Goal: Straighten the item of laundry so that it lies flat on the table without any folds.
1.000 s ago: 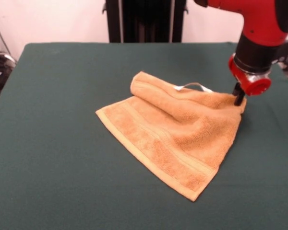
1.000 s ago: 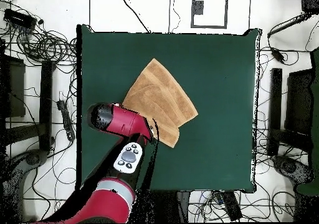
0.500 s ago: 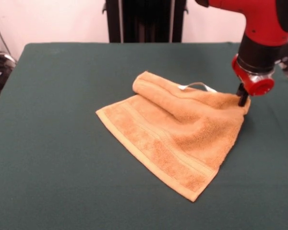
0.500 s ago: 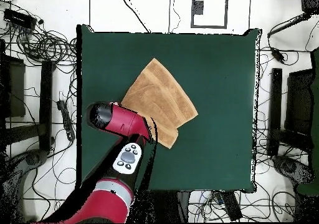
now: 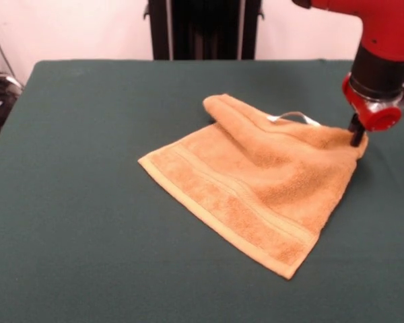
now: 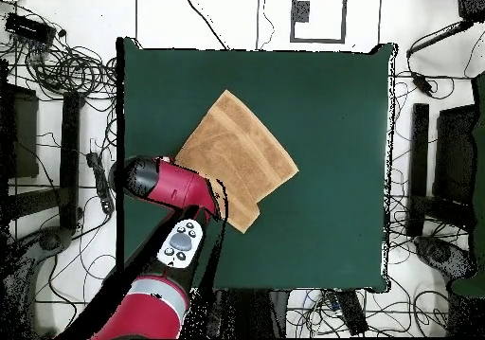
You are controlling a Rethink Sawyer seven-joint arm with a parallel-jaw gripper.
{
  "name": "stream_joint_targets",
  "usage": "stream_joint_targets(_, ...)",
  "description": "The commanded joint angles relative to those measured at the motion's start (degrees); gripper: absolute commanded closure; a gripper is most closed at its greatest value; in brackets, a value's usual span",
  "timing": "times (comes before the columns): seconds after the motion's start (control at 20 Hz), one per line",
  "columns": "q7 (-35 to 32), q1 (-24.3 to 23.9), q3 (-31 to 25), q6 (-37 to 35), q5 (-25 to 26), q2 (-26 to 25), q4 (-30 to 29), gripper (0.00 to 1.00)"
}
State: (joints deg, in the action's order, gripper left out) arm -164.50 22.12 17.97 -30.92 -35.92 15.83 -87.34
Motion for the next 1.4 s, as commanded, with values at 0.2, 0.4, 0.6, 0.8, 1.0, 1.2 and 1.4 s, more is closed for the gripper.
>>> stream_joint_targets(0.2, -19.9, 1.3, -2.6, -7.9, -3.5, -3.8, 0.3, 1.0)
stream_joint_targets(0.4, -20.2, 1.3, -2.6, -8.1, -3.3, -3.6, 0.3, 1.0)
stream_joint_targets(0.6, -21.7, 1.6, -2.5, -8.8, -3.5, -3.6, 0.7, 1.0)
stream_joint_targets(0.8, -23.9, 2.3, -2.3, -9.9, -3.9, -3.6, 1.7, 1.0)
stream_joint_targets(1.0, -26.6, 3.2, -2.0, -11.0, -4.3, -3.9, 3.0, 1.0)
stream_joint_targets(1.2, -28.5, 3.8, -1.8, -12.0, -4.3, -4.3, 4.5, 1.0)
stream_joint_targets(1.4, -29.5, 4.0, -1.7, -12.2, -4.0, -4.6, 5.3, 1.0)
